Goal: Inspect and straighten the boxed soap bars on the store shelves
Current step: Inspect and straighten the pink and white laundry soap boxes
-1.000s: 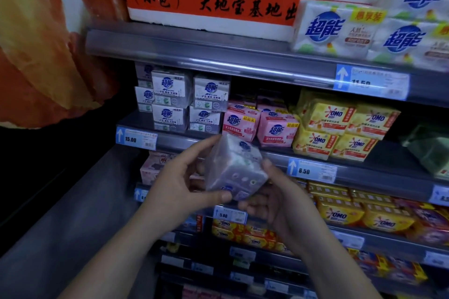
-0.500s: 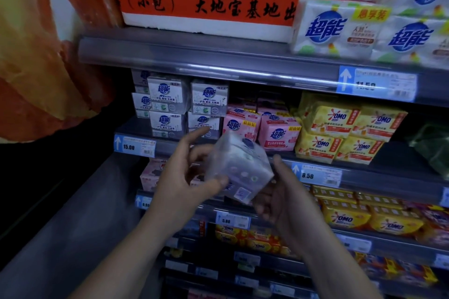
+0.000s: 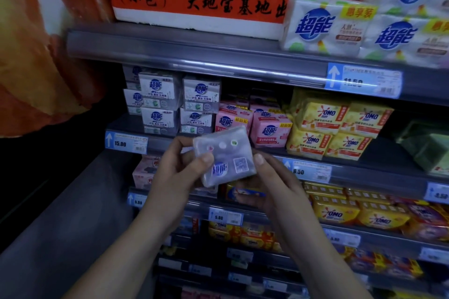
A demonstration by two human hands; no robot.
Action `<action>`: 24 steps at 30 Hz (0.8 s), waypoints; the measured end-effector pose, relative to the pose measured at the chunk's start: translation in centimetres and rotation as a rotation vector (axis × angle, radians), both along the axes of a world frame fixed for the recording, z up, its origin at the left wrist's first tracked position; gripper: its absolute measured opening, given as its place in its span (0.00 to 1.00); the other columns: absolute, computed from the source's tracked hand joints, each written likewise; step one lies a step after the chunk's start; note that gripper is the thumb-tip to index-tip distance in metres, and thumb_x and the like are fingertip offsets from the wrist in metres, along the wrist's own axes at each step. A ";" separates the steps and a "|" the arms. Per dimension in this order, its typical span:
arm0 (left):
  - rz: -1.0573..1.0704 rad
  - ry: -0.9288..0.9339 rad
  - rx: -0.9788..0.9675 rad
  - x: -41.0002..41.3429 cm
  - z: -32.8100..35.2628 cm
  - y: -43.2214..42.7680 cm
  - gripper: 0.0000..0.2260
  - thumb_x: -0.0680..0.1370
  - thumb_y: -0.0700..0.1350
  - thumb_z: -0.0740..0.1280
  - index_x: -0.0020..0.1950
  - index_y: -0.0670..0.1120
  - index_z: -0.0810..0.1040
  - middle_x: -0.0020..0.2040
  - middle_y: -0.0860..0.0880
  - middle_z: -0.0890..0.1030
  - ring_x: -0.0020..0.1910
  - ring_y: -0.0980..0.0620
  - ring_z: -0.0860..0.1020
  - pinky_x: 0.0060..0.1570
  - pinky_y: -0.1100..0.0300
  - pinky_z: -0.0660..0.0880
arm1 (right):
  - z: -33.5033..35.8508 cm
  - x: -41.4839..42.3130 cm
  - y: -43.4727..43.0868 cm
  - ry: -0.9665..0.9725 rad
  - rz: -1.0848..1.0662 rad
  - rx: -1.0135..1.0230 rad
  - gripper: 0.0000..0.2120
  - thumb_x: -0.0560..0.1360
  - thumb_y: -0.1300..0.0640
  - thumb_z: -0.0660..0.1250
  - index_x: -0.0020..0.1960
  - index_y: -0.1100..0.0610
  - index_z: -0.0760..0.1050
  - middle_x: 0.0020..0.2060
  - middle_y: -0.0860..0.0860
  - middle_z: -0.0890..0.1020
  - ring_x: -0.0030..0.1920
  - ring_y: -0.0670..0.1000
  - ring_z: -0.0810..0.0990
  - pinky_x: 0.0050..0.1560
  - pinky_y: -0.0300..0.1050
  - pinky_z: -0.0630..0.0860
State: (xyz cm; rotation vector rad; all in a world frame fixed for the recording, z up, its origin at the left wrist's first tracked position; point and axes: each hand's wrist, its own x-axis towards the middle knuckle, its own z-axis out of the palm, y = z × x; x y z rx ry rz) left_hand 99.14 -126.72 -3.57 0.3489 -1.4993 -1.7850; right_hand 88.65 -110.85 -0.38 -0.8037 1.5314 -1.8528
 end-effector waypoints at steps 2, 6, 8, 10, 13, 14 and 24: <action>0.042 -0.053 0.046 0.1 0.9 0.2 0.23 0.68 0.61 0.74 0.52 0.44 0.78 0.39 0.50 0.86 0.33 0.53 0.83 0.28 0.62 0.76 | 0.1 0.1 -0.1 0.012 -0.007 0.047 0.19 0.74 0.35 0.69 0.52 0.50 0.85 0.40 0.50 0.84 0.41 0.48 0.83 0.42 0.42 0.82; 0.046 -0.126 0.071 0.7 1.5 -0.1 0.35 0.68 0.67 0.71 0.53 0.34 0.79 0.34 0.49 0.83 0.28 0.53 0.78 0.23 0.63 0.70 | -0.1 -0.1 -0.2 0.066 0.020 0.078 0.31 0.71 0.32 0.69 0.53 0.60 0.79 0.37 0.51 0.81 0.37 0.49 0.79 0.36 0.41 0.78; 0.050 -0.111 0.072 1.2 1.6 -0.1 0.35 0.68 0.65 0.71 0.54 0.33 0.79 0.36 0.47 0.83 0.31 0.51 0.78 0.25 0.62 0.71 | -0.1 0.0 -0.3 0.059 0.041 0.075 0.29 0.71 0.32 0.69 0.52 0.58 0.80 0.37 0.51 0.81 0.37 0.49 0.79 0.35 0.40 0.77; 0.070 -0.085 0.047 1.8 1.6 -0.3 0.28 0.68 0.62 0.73 0.52 0.39 0.81 0.39 0.45 0.84 0.35 0.48 0.81 0.28 0.60 0.76 | 0.1 0.2 -0.4 0.058 0.072 0.078 0.22 0.72 0.34 0.69 0.52 0.52 0.84 0.41 0.53 0.82 0.39 0.49 0.79 0.36 0.40 0.77; 0.088 -0.043 -0.102 2.9 1.4 -1.0 0.23 0.68 0.52 0.77 0.61 0.49 0.81 0.49 0.42 0.87 0.48 0.47 0.86 0.43 0.57 0.84 | 0.7 0.2 -0.8 0.048 0.120 0.064 0.17 0.77 0.36 0.67 0.60 0.43 0.85 0.53 0.57 0.85 0.44 0.51 0.81 0.41 0.42 0.80; 0.076 -0.029 -0.178 3.3 1.3 -1.4 0.24 0.68 0.49 0.78 0.64 0.51 0.79 0.53 0.44 0.87 0.54 0.48 0.86 0.47 0.57 0.84 | 0.9 0.3 -1.1 0.026 0.128 0.051 0.18 0.77 0.35 0.66 0.60 0.42 0.84 0.54 0.56 0.86 0.45 0.51 0.83 0.43 0.43 0.81; 0.086 -0.110 -0.481 6.6 0.1 -5.2 0.31 0.74 0.58 0.77 0.76 0.61 0.73 0.75 0.54 0.72 0.75 0.50 0.72 0.65 0.52 0.77 | 0.1 2.2 -5.5 -0.027 0.043 -0.062 0.19 0.71 0.45 0.76 0.60 0.47 0.80 0.55 0.50 0.88 0.55 0.52 0.88 0.54 0.45 0.85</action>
